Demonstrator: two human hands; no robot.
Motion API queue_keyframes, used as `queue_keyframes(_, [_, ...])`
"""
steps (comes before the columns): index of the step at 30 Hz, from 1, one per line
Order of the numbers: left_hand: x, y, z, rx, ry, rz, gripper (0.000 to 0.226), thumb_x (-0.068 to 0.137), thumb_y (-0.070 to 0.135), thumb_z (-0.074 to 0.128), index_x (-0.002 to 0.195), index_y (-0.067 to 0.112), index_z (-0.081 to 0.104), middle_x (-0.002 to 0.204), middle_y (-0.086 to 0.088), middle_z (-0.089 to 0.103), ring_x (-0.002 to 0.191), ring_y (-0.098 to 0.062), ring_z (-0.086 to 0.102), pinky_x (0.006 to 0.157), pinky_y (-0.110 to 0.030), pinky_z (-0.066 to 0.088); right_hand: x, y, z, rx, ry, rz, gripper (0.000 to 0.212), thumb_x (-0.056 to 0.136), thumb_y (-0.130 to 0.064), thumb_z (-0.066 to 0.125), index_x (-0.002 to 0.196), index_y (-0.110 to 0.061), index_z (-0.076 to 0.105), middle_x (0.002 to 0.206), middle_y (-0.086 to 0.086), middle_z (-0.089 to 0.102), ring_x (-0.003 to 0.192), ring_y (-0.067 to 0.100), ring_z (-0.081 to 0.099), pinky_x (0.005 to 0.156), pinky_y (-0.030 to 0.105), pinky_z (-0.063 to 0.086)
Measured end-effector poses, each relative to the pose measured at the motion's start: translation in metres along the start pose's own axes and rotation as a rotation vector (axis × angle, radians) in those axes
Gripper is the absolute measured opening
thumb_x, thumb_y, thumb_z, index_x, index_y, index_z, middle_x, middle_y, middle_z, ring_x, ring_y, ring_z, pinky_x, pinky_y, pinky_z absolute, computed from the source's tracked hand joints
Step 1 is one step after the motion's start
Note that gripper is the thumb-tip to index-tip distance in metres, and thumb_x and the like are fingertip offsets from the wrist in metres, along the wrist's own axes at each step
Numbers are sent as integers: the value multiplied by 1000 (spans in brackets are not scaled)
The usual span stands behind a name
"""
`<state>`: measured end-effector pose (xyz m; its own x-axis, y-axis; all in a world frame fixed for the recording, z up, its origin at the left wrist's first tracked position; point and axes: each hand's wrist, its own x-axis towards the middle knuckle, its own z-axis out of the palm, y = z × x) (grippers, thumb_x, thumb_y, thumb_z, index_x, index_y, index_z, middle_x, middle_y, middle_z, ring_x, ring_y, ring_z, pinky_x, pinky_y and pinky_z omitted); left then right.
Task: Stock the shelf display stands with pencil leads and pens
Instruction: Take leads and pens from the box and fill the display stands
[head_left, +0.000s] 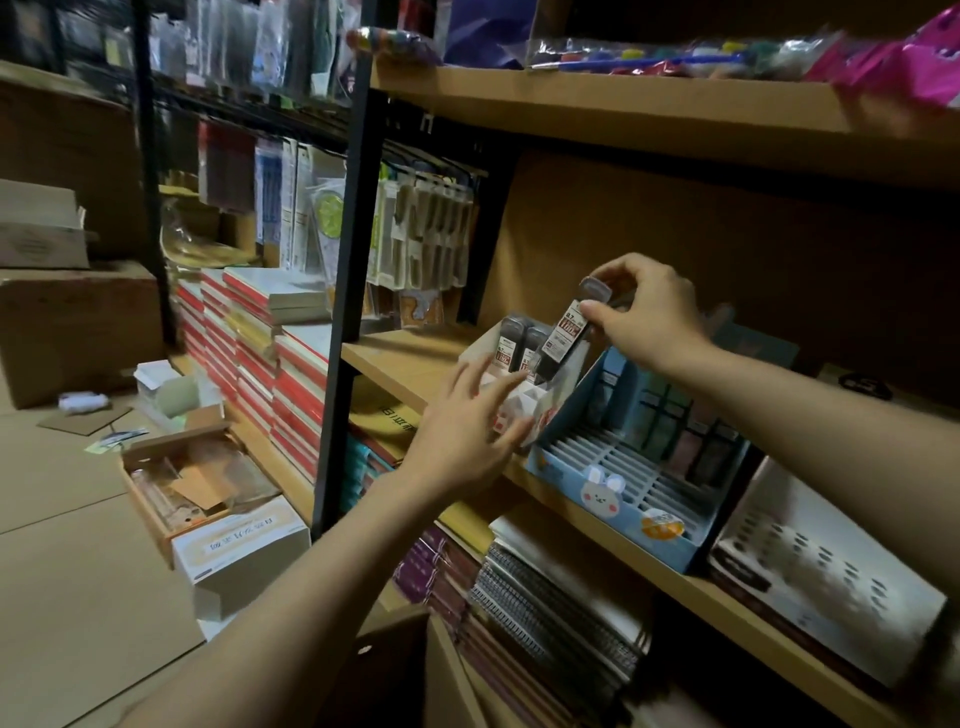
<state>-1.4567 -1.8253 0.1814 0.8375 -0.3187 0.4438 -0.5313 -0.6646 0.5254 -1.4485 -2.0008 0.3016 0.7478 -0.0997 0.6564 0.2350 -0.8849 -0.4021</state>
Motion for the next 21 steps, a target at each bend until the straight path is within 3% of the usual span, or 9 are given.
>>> queue_keyframes(5, [6,-13,11,86,-76,75,56,95,56,38,148,43,23,162,6,2,149,-15,-7,120,-45,6,12,1,36,-36,15,-12,21,86,-16,71,105,-16,63,106,3,64,96,17,59,74,22,49])
queue_keyframes(8, [5,-20,17,89,-41,113,56,96,53,40,148,42,23,162,5,5,149,-17,-2,117,-39,10,14,4,46,-60,12,-15,21,87,-16,71,106,-14,63,109,5,62,95,15,54,67,14,36])
queue_keyframes(12, [3,-21,23,81,-24,104,58,96,51,43,149,42,20,162,7,1,149,-20,3,116,-41,18,16,9,51,-94,-3,-39,21,87,-13,70,108,-12,64,108,6,64,92,13,53,65,12,37])
queue_keyframes(16, [4,-22,28,41,-23,92,58,96,50,44,148,43,21,162,8,-1,149,-21,4,114,-42,23,15,10,61,-172,-21,-72,23,84,-14,73,105,-9,66,106,8,66,91,15,58,74,26,52])
queue_keyframes(21, [6,-26,32,34,16,122,58,95,48,48,148,42,23,162,6,2,148,-21,7,112,-41,26,9,16,74,-295,-106,-59,24,80,-17,77,102,-11,70,110,8,62,98,23,60,83,41,56])
